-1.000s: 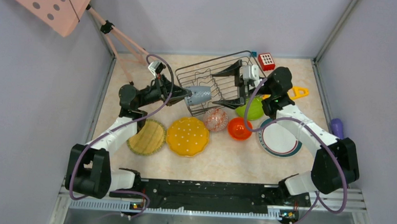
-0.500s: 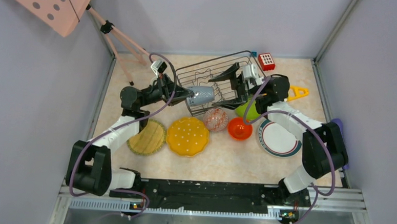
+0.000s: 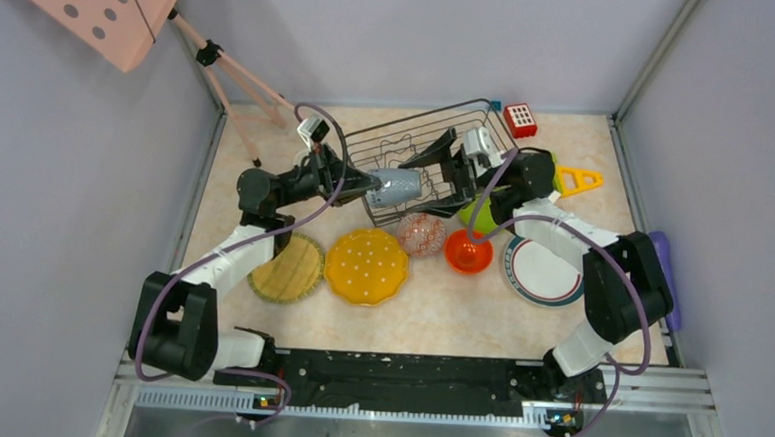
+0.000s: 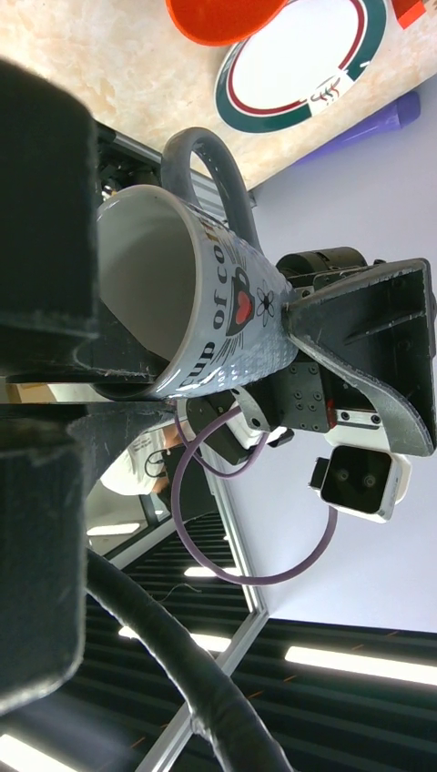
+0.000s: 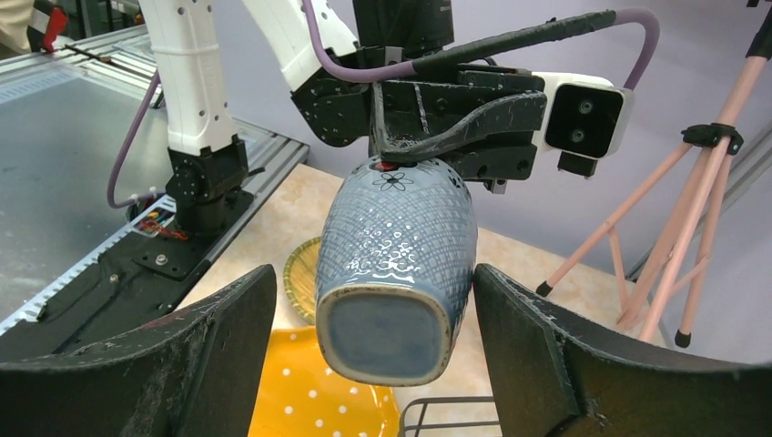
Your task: Load the mixed dishes into the dish rack
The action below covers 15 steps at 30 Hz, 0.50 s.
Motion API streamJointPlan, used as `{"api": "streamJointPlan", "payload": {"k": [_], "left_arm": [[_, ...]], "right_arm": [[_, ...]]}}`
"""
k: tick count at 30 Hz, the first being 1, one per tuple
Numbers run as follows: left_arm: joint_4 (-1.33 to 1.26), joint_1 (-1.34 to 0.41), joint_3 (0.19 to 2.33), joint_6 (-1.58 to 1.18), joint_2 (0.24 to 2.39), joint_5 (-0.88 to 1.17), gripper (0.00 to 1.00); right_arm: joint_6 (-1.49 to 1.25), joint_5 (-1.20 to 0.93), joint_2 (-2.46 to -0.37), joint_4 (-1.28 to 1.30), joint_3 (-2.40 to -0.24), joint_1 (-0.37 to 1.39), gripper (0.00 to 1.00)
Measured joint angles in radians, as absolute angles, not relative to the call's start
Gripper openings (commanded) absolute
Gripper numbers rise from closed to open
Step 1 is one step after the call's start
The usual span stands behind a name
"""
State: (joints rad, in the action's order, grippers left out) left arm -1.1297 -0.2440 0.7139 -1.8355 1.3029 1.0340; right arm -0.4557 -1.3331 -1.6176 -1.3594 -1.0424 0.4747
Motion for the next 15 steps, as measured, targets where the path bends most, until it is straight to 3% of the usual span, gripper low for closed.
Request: {"api": "streamJointPlan", "payload": {"k": [5, 6, 7, 9, 10, 12, 15], "left_arm": [[-1.132, -0.256, 0.723, -1.839, 1.318, 1.032, 0.0], [-1.132, -0.257, 0.723, -1.839, 1.319, 1.032, 0.0], [-1.132, -0.258, 0.723, -1.839, 1.32, 1.032, 0.0], [-1.135, -0.258, 0.723, -1.842, 1.32, 1.033, 0.0], [-1.14, -0.257, 0.723, -1.847, 1.32, 1.032, 0.0], [-1.148, -0.256, 0.723, -1.852, 1.32, 1.022, 0.03], [-1.153, -0.256, 0.724, -1.845, 1.319, 1.013, 0.27]], "right_arm": [[-0.399, -1.313, -1.618, -1.289, -1.05, 0.485, 0.64], [-0.391, -1.309, -1.618, -1.282, -1.05, 0.487, 0.56], [-0.385, -1.308, -1.618, -1.275, -1.051, 0.487, 0.42], [-0.373, -1.301, -1.618, -1.261, -1.057, 0.488, 0.05], [-0.363, -1.298, -1.618, -1.256, -1.063, 0.488, 0.0], [-0.356, -1.301, -1.618, -1.24, -1.076, 0.487, 0.0], [-0.349, -1.312, -1.618, -1.211, -1.095, 0.484, 0.0]]}}
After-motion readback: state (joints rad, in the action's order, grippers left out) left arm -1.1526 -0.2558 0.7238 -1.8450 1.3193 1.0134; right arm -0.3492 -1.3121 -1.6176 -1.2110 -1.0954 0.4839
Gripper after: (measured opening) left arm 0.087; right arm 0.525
